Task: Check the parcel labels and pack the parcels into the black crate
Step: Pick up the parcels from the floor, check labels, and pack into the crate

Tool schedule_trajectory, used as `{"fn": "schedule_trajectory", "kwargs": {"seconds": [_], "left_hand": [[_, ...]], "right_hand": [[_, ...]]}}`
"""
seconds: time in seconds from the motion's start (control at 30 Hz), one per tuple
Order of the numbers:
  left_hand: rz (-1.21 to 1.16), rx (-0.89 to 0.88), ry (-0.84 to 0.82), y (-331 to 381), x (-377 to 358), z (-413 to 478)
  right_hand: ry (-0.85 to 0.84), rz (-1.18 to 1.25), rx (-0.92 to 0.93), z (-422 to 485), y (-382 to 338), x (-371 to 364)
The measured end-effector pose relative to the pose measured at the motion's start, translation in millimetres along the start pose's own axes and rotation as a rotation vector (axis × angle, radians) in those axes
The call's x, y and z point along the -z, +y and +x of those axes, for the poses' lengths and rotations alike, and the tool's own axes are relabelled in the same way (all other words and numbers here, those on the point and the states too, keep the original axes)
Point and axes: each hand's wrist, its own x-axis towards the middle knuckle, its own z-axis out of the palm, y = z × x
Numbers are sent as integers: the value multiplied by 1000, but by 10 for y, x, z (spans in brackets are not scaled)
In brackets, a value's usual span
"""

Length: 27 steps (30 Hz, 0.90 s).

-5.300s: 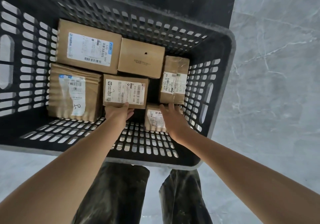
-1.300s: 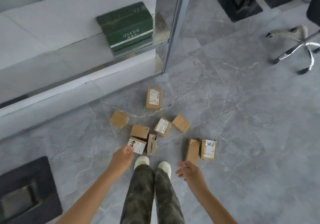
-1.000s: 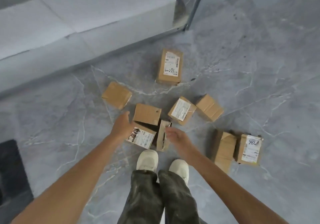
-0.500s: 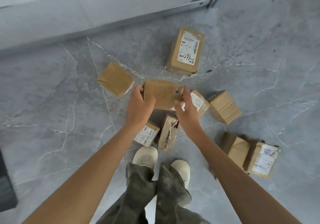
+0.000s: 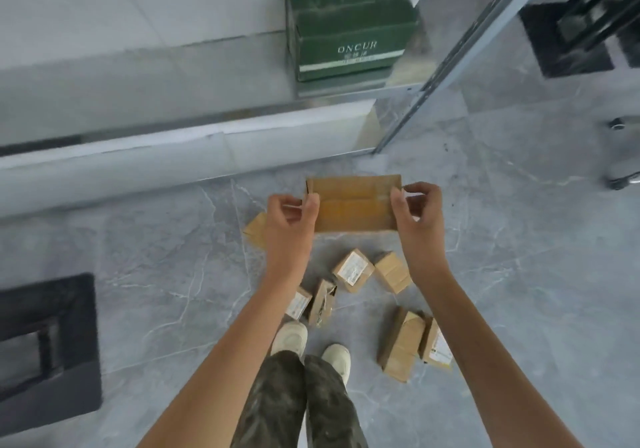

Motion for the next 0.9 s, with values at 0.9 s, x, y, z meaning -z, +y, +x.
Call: {"fn": "schedule_trajectory", "kwargs": {"seconds": [0.9], "left_hand": [[-161, -567, -93, 3439, 2556, -3322]], "right_hand": [[-334, 459, 393, -2987, -3719, 1228]]}}
